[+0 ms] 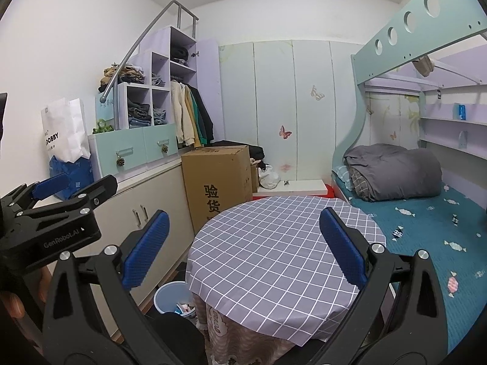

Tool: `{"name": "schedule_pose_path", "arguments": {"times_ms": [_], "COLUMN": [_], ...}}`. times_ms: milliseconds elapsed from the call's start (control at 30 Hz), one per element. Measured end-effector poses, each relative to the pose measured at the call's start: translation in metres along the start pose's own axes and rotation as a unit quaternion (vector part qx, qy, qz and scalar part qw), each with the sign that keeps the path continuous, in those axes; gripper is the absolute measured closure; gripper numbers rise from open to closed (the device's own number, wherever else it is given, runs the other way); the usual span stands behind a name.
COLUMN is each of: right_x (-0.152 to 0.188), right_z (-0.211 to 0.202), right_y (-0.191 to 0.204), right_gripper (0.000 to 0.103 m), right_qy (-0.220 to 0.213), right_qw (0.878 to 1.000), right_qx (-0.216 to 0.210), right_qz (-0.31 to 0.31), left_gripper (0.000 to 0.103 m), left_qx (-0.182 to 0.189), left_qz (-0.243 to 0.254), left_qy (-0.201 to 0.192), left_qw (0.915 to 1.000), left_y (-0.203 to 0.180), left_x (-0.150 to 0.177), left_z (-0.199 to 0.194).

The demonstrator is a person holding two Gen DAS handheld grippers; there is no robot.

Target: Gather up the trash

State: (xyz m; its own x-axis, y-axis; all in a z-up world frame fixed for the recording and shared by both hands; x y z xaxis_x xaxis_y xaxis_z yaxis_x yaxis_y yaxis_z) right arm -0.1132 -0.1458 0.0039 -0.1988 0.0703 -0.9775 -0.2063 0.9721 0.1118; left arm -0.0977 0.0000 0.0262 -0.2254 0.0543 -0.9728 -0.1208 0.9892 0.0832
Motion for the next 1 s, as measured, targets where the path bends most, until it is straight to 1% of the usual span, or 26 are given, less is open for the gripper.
{"name": "schedule_pose_path", "arguments": {"times_ms": [1000], "right_x": [0.0003], "right_z": [-0.0009], "right_y": [0.0002], "right_gripper": [0.006], "right_qy": [0.000], "right_qw": [1.000], "right_qx": [-0.007], "right_qz": [0.003], "left_gripper": [0.013], "left_qx": [-0.007], "left_qz": [0.011], "left_qy": [0.006], "left_qw": [0.9999], "left_y": [0.0041], "left_x": [0.0046], "left_z": [0.0032]}}
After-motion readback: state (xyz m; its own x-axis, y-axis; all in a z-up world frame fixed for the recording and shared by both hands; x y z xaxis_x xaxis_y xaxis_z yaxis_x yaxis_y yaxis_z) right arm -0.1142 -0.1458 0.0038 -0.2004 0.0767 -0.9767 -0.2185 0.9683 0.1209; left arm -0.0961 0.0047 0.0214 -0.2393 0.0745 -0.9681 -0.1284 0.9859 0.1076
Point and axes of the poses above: each gripper's, at about its wrist camera, not at the fingertips, and z roughly the way its jaws point, y to its left, x to its underside, the point moved 5 cm from there along z, roughly the way its jaws point, and after that the axes turned 6 degrees about -x, right-handed, at the moved point
